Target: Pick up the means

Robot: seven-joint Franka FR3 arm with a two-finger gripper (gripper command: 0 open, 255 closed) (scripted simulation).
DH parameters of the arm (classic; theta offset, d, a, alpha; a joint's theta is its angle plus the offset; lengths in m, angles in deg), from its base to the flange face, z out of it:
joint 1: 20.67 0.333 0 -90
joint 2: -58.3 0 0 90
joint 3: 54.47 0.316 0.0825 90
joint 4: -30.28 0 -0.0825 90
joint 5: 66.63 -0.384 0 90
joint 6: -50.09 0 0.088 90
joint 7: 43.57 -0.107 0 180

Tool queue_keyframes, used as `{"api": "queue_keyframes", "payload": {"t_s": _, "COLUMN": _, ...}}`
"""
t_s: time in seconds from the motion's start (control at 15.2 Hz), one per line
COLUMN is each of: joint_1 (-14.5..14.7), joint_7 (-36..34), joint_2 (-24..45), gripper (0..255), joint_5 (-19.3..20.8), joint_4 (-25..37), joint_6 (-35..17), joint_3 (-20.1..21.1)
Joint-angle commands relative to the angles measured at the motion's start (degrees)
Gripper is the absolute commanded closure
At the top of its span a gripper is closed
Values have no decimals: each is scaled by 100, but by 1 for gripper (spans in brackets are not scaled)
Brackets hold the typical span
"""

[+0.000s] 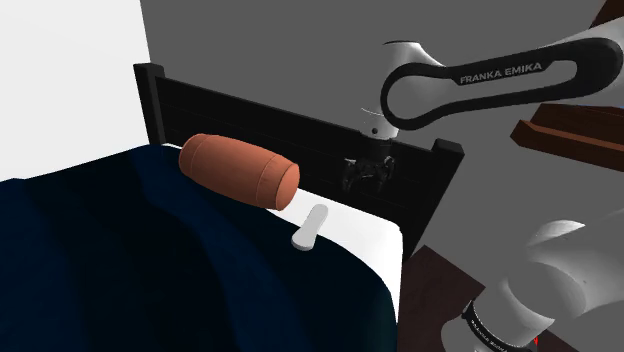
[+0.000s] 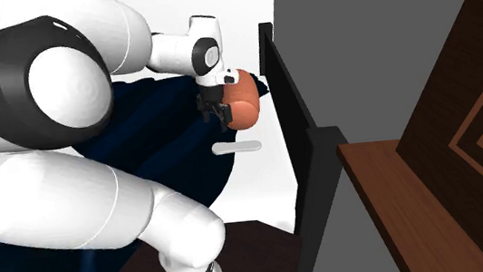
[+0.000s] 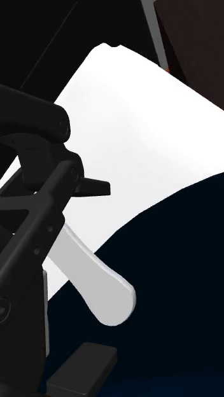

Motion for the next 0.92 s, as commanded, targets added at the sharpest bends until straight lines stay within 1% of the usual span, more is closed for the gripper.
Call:
{"api": "queue_keyframes", "payload": {"t_s": 0.0, "joint_1": -138, "joint_7": -550, "joint_2": 377, "gripper": 0, "joint_5": -23, "joint_4": -42, "joint_6": -498, "joint_3": 202}}
{"api": "queue_keyframes", "payload": {"t_s": 0.2, "joint_1": -346, "joint_7": -1383, "joint_2": 1006, "gripper": 0, "joint_5": 62, "joint_4": 32, "joint_6": -1139, "joint_3": 477}}
{"api": "queue_keyframes", "payload": {"t_s": 0.4, "joint_1": -563, "joint_7": -2273, "joint_2": 1690, "gripper": 0, "joint_5": 294, "joint_4": 176, "joint_6": -1742, "joint_3": 702}}
{"api": "queue_keyframes", "payload": {"t_s": 0.66, "joint_1": -796, "joint_7": -3572, "joint_2": 2654, "gripper": 0, "joint_5": 858, "joint_4": 466, "joint_6": -2445, "joint_3": 851}}
{"api": "queue_keyframes", "payload": {"t_s": 0.86, "joint_1": -851, "joint_7": -4596, "joint_2": 3377, "gripper": 0, "joint_5": 1413, "joint_4": 750, "joint_6": -2869, "joint_3": 779}}
